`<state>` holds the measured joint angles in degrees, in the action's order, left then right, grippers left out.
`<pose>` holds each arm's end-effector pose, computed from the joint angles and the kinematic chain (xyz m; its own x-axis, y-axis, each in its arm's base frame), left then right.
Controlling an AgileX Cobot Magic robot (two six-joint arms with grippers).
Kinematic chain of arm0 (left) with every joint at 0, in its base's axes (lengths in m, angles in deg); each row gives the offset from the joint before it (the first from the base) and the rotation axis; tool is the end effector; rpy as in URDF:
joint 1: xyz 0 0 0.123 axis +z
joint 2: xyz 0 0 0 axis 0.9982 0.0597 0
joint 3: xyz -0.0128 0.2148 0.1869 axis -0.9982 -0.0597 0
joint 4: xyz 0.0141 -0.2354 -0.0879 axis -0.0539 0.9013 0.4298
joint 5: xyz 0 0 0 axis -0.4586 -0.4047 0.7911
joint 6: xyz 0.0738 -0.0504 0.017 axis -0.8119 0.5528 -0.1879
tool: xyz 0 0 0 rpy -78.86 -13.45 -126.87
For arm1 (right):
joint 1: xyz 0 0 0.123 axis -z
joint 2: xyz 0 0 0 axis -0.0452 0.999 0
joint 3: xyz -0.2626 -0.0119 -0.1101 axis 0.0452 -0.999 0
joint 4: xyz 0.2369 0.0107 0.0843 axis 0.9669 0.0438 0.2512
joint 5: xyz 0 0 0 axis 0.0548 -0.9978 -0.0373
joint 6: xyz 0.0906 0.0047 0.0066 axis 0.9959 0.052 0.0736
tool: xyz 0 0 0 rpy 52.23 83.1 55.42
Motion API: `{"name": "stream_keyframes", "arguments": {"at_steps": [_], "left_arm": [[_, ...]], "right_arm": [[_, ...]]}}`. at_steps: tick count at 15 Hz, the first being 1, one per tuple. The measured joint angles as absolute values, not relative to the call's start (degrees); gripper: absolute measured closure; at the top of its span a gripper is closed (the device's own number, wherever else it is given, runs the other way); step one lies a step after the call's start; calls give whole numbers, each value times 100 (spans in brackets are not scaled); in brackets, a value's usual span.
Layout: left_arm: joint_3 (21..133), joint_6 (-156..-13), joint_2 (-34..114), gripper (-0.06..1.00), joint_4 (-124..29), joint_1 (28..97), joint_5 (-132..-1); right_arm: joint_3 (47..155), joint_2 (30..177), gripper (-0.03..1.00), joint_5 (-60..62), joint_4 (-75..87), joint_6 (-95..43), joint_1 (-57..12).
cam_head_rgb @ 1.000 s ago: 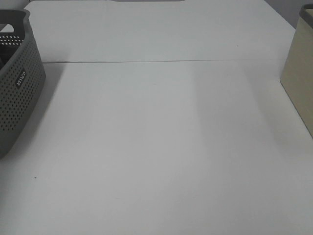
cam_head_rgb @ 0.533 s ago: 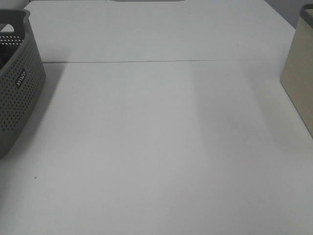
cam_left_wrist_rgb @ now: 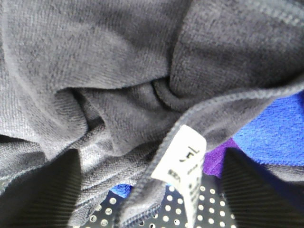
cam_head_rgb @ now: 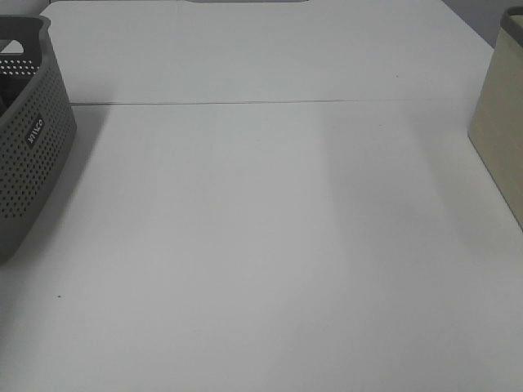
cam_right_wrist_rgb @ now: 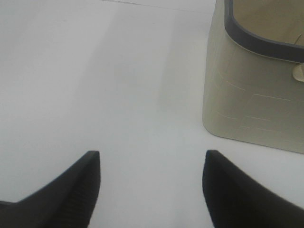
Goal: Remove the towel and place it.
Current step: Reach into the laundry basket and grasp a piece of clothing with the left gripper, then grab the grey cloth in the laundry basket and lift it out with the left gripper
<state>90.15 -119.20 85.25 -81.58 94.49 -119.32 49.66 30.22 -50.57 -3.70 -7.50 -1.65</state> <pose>0.4246 0.0859 0.2012 -0.3563 0.9035 0.2383 0.9138 0.2836 0.2908 -0.0058 -0.0026 0.2774 -0.4451 -0.1187 -0.8876 -0.0921 0.9920 -0.0865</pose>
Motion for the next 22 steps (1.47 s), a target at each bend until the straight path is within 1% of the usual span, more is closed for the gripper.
{"name": "stream_keyframes", "arguments": {"at_steps": [5, 7, 9, 10, 13, 14, 15, 16, 19, 22], "left_arm": [[9015, -11920, 8600, 41, -8101, 9449, -11972], [9015, -11817, 8606, 55, -8090, 9449, -11943], [9015, -11599, 8606, 64, -8090, 9449, -11943], [9015, -11462, 8606, 67, -8090, 9449, -11943], [9015, -11358, 8606, 70, -8095, 9449, -11943], [9015, -11358, 8606, 76, -8158, 9449, -11943], [9015, -11358, 8600, 88, -8233, 9449, -11943], [9015, -11358, 8583, 93, -8244, 9449, -11943], [9015, -11330, 8250, 94, -8273, 9449, -11937], [9015, -10929, 7895, 94, -8204, 9449, -11943]], "right_arm": [[4966, 3022, 35, -5057, -370, -750, -165], [4966, 3022, 35, -5057, -370, -750, -165], [4966, 3022, 35, -5057, -370, -750, -165], [4966, 3022, 35, -5057, -370, -750, -165], [4966, 3022, 35, -5057, -370, -750, -165], [4966, 3022, 35, -5057, -370, -750, -165], [4966, 3022, 35, -5057, -370, -750, -165], [4966, 3022, 35, -5057, -370, -750, -165], [4966, 3022, 35, -5057, -370, -750, -165], [4966, 3022, 35, -5057, -370, -750, -165]]}}
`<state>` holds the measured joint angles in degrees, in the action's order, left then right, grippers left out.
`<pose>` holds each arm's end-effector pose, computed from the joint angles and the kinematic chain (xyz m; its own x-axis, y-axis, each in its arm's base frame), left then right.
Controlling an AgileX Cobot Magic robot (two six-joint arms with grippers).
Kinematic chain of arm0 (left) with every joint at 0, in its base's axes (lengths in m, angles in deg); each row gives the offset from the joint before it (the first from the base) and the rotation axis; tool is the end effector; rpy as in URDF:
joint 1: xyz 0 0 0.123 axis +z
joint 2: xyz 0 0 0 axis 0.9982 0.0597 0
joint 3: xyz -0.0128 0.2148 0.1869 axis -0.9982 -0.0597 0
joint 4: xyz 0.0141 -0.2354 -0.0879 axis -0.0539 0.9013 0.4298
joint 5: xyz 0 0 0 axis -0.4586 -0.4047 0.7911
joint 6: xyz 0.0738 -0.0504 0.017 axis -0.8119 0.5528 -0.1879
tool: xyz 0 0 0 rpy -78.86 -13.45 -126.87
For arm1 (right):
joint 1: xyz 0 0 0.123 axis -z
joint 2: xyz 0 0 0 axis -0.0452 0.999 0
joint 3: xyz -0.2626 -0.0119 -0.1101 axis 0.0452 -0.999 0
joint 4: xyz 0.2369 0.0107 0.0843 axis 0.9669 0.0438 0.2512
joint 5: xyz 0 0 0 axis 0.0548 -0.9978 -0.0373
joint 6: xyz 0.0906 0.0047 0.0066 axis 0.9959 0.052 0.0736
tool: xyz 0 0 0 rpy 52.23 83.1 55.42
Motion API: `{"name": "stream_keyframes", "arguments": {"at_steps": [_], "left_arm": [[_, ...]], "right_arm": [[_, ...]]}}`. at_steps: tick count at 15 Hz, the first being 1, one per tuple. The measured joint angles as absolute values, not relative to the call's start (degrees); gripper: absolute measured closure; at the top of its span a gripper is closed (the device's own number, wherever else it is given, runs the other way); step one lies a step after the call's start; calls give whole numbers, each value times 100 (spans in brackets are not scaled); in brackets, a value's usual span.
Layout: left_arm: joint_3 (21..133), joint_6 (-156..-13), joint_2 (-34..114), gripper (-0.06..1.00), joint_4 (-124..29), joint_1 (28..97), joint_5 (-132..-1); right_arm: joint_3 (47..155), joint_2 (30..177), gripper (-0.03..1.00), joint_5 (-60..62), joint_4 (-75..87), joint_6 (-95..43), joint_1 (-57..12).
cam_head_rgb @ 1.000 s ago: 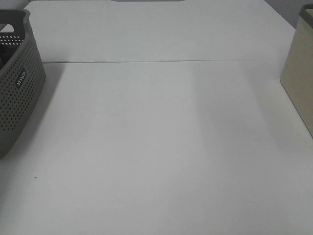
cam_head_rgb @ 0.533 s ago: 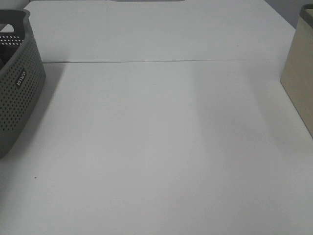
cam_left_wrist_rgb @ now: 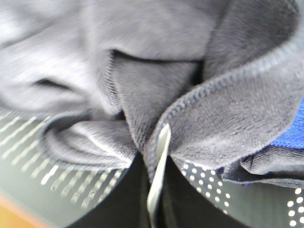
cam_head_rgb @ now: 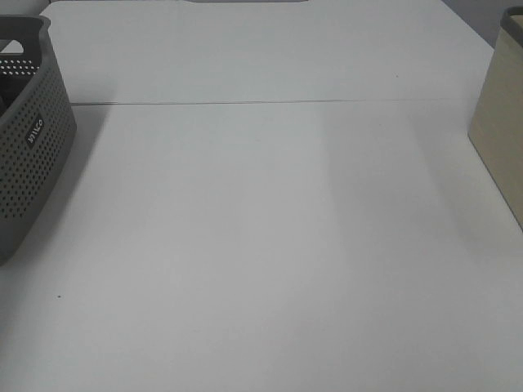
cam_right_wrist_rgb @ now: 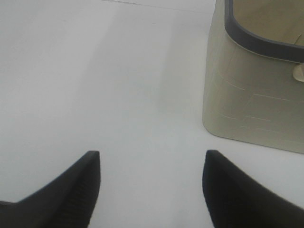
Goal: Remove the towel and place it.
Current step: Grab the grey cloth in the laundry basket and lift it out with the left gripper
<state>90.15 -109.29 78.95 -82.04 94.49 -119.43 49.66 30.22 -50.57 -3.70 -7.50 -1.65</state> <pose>0.4133 0.0849 0.2483 -0.5245 0.8383 0.1490 0.7997 0.4249 0.4242 -0.0058 -0.0026 0.2774 -0.4451 -0.1187 -0.8876 -0.0921 0.9920 -0.0865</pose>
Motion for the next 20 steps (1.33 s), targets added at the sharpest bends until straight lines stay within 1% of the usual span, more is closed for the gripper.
{"name": "stream_keyframes", "arguments": {"at_steps": [3, 9, 13, 20], "left_arm": [[9015, -10648, 7454, 94, -8038, 9449, -11937], [9015, -10614, 6629, 94, -7557, 9449, -11805], [9015, -10608, 6589, 94, -7007, 9449, -11805], [9015, -10573, 6583, 94, -6915, 9449, -11805]], "right_arm": [[4966, 3022, 35, -5057, -370, -750, -165], [4966, 3022, 35, -5057, -370, -750, -165], [4966, 3022, 35, -5057, -370, -750, -165], [4966, 3022, 35, -5057, -370, -750, -165]]}}
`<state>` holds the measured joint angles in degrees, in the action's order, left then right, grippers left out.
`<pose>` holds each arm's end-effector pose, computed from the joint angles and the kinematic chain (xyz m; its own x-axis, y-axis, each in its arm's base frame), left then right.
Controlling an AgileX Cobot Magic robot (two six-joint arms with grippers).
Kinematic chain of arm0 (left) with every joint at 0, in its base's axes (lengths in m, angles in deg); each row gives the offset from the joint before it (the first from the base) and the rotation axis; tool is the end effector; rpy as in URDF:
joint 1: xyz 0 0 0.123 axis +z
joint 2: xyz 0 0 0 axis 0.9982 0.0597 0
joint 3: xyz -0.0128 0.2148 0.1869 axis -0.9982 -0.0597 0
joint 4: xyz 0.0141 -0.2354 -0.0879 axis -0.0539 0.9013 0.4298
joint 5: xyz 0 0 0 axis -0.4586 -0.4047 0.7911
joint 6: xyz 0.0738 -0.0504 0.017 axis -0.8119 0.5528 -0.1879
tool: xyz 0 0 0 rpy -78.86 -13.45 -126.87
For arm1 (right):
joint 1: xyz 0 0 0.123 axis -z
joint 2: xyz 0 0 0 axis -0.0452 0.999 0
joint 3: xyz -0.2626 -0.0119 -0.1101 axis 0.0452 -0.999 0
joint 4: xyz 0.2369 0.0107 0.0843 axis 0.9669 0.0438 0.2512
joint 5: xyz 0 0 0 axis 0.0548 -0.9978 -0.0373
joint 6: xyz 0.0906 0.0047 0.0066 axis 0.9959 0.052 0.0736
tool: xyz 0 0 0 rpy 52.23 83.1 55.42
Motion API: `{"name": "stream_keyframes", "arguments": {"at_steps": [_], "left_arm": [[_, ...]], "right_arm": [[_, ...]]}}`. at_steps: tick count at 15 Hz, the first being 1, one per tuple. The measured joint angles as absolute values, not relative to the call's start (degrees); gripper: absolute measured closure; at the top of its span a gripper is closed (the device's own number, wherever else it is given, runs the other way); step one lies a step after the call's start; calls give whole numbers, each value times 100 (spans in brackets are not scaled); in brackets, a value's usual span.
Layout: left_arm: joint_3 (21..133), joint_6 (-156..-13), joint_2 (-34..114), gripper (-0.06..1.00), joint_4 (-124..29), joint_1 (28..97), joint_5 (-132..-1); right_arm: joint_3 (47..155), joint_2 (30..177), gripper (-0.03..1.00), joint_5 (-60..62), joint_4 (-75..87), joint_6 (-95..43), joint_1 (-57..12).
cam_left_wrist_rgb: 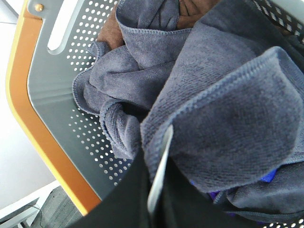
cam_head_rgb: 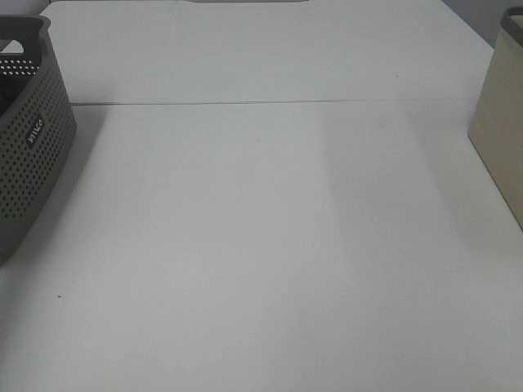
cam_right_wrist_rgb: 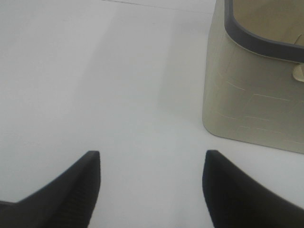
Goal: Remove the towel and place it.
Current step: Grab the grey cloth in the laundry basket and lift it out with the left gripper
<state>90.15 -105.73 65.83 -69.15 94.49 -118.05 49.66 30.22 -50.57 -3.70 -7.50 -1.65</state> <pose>0.3783 0.0631 0.3375 -0.5828 0.7895 -0.1925 0.6169 0.5840 0.5276 -0.0058 -0.0026 0.2774 -0.4451 -0.1187 -0.8876 -0.0921 0.9920 -0.0865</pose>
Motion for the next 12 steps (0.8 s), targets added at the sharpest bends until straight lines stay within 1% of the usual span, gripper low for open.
{"name": "stream_keyframes", "arguments": {"at_steps": [5, 10, 12], "left_arm": [[9015, -10447, 6583, 94, -6909, 9449, -11783], [9015, -10436, 6583, 89, -6909, 9449, -11783], [9015, -10425, 6583, 89, -6909, 9449, -11783]], "right_arm": [[4966, 3022, 35, -5057, -370, -750, -165], [4966, 3022, 35, -5057, -370, -750, -165], [4966, 3022, 35, -5057, -370, -750, -165]]}}
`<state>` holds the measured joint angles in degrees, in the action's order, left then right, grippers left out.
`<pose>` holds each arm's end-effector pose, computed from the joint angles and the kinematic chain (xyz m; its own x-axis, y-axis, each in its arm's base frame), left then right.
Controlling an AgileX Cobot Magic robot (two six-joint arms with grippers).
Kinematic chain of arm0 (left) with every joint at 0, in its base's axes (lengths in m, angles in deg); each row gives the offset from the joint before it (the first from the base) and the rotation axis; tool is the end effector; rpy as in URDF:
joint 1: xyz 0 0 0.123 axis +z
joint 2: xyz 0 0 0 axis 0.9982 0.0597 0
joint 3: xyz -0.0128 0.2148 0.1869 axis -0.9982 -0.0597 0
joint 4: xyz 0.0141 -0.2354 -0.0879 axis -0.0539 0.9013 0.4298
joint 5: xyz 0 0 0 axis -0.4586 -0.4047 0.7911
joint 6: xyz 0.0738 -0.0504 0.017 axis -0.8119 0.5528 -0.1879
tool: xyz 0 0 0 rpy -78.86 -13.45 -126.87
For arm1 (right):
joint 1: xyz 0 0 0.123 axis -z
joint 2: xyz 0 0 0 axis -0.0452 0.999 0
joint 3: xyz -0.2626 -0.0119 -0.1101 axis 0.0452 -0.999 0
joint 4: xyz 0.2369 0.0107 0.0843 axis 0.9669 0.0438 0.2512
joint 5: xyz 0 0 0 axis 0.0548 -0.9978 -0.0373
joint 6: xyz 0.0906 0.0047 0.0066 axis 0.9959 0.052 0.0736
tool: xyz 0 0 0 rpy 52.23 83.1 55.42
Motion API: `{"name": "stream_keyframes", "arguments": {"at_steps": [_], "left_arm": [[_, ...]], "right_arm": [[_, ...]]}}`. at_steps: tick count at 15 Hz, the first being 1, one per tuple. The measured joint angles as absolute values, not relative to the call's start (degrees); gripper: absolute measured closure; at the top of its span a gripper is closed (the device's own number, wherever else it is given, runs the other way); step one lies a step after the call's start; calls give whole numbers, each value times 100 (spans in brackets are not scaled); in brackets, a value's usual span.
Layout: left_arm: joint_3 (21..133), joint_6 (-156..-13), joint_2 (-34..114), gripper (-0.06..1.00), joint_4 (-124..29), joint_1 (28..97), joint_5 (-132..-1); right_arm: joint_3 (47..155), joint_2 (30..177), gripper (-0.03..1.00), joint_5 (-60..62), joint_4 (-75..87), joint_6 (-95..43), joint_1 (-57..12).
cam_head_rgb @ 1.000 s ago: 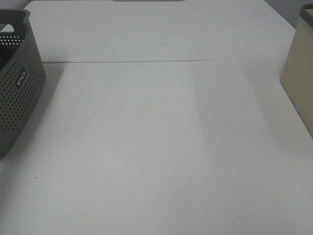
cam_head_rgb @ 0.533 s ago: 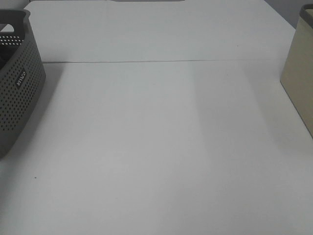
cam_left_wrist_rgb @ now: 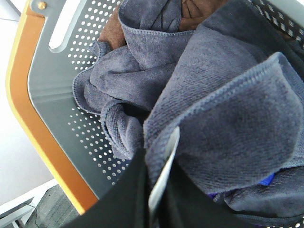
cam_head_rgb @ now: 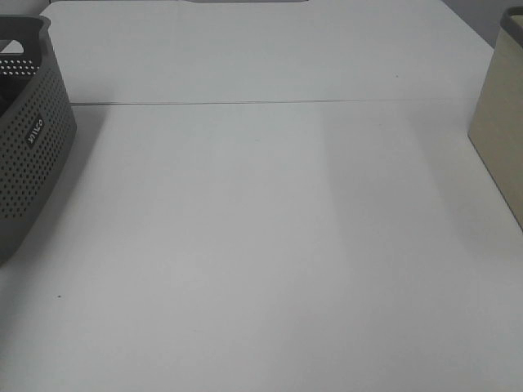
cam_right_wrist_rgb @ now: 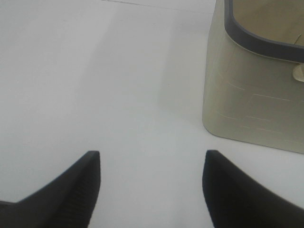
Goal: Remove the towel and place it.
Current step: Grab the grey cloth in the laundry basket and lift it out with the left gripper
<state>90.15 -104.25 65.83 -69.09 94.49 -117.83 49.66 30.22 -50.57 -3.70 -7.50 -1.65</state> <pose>0.3786 0.0631 0.3377 -0.5973 0.7744 -0.2088 0.5999 0.6042 0.5245 -0.0058 -0.0026 0.2774 -0.4451 -0.1187 -0.8876 -0.0921 0.9920 -0.0865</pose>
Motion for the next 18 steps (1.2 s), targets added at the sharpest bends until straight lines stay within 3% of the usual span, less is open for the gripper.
{"name": "stream_keyframes", "arguments": {"at_steps": [9, 13, 18], "left_arm": [[9015, -10425, 6583, 82, -6909, 9449, -11720], [9015, -10425, 6583, 94, -7104, 9449, -11811], [9015, -10425, 6514, 94, -7230, 9449, -11811]], "right_arm": [[4966, 3022, 35, -5057, -370, -750, -165], [4966, 3022, 35, -5057, -370, -750, -165], [4966, 3022, 35, -5057, -370, -750, -165]]}}
